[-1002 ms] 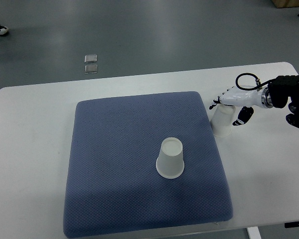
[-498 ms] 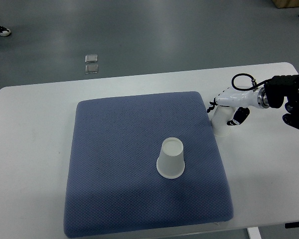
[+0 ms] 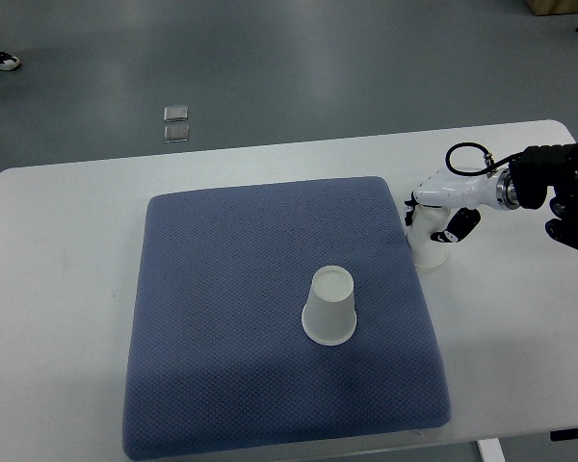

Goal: Stack paper cups
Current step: 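Close the right hand fingers around the edge paper cup, then lift the cup with the right hand and carry it over the center cup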

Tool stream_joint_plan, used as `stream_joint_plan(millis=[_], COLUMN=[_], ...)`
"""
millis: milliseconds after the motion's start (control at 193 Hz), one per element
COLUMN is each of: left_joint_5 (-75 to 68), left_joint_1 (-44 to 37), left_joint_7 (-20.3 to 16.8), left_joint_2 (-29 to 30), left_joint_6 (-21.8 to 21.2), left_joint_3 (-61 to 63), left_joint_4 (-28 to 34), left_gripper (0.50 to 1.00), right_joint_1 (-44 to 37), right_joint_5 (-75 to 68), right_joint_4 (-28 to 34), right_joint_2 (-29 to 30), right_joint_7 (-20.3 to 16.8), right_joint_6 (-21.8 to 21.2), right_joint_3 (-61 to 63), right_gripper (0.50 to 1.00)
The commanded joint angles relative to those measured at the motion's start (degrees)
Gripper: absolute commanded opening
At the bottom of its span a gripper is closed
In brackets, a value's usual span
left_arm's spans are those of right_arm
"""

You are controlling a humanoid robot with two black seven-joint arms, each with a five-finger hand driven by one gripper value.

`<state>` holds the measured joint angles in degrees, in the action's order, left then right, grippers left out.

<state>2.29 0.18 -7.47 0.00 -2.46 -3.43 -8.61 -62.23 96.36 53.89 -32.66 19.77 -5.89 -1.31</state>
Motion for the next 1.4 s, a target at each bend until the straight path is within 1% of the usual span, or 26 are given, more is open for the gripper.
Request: stream_joint_plan(millis=[0, 99, 322, 410, 638, 701, 815, 997, 1054, 1121, 1292, 1396], left_joint_5=[0.0, 0.0, 0.0, 0.0, 0.0, 0.0, 0.0, 0.0, 0.0, 0.0, 0.0, 0.0], left_joint_1=[0.0, 0.0, 0.0, 0.0, 0.0, 0.0, 0.0, 0.0, 0.0, 0.0, 0.0, 0.0], left_joint_7=[0.0, 0.0, 0.0, 0.0, 0.0, 0.0, 0.0, 0.0, 0.0, 0.0, 0.0, 0.0], left_joint_2=[0.0, 0.0, 0.0, 0.0, 0.0, 0.0, 0.0, 0.0, 0.0, 0.0, 0.0, 0.0], left_joint_6=[0.0, 0.0, 0.0, 0.0, 0.0, 0.0, 0.0, 0.0, 0.0, 0.0, 0.0, 0.0], left_joint_3=[0.0, 0.0, 0.0, 0.0, 0.0, 0.0, 0.0, 0.0, 0.0, 0.0, 0.0, 0.0], left_joint_4=[0.0, 0.0, 0.0, 0.0, 0.0, 0.0, 0.0, 0.0, 0.0, 0.0, 0.0, 0.0], left_gripper=[1.000, 1.000, 1.000, 1.000, 1.000, 1.000, 1.000, 1.000, 1.000, 1.000, 1.000, 1.000], right_joint_1=[-1.1, -3.2, -9.9, -10.8, -10.8, -11.2, -14.7, -18.2, -19.3, -21.4, -26.2, -27.9], right_joint_5=[-0.1, -0.3, -0.7, -0.7, -0.9, -0.9, -1.7, -3.2, -4.6, -7.0, -12.8, -15.6], right_joint_4=[1.0, 2.9, 6.9, 7.5, 8.0, 9.2, 12.6, 17.3, 19.1, 21.4, 24.9, 26.8], right_joint_2=[-0.3, -1.4, -4.9, -5.3, -5.7, -6.7, -7.8, -9.9, -11.0, -12.0, -11.6, -11.2], right_joint_7=[0.2, 0.4, 1.8, 1.9, 2.6, 2.8, 3.0, 3.3, 4.1, 5.3, 6.0, 6.0], right_joint_6=[-1.0, -1.9, -5.8, -6.7, -6.8, -6.9, -7.6, -10.4, -11.4, -13.7, -18.5, -20.7], right_joint_3=[0.0, 0.0, 0.1, 0.1, 0.3, 0.8, 1.0, 1.0, 1.0, 1.0, 1.0, 1.0], right_gripper=[0.613, 0.613, 0.613, 0.613, 0.609, 0.609, 0.607, 0.607, 0.607, 0.607, 0.607, 0.607])
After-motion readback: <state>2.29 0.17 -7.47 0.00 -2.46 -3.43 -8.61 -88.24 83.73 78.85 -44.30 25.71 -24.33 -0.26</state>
